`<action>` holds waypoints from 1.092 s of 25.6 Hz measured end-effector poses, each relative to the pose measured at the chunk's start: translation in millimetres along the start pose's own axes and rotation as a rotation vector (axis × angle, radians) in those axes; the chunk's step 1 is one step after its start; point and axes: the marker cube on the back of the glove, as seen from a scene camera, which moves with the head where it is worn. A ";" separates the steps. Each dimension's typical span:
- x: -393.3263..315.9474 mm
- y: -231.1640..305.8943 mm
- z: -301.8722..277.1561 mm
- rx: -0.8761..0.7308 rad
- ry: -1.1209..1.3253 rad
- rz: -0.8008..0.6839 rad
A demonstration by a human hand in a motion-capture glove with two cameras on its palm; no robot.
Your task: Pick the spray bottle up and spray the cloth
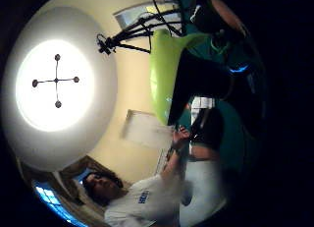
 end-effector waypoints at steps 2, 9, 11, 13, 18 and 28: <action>-0.5 0.5 -1.0 0.006 0.014 -0.004; -0.5 -5.1 8.9 -0.049 0.031 0.012; -1.9 -9.6 13.3 -0.055 0.031 0.013; -3.0 -14.9 17.6 -0.053 0.036 0.010; -3.6 -27.1 28.7 -0.062 0.046 0.024; -11.6 -50.3 59.8 -0.045 0.043 0.065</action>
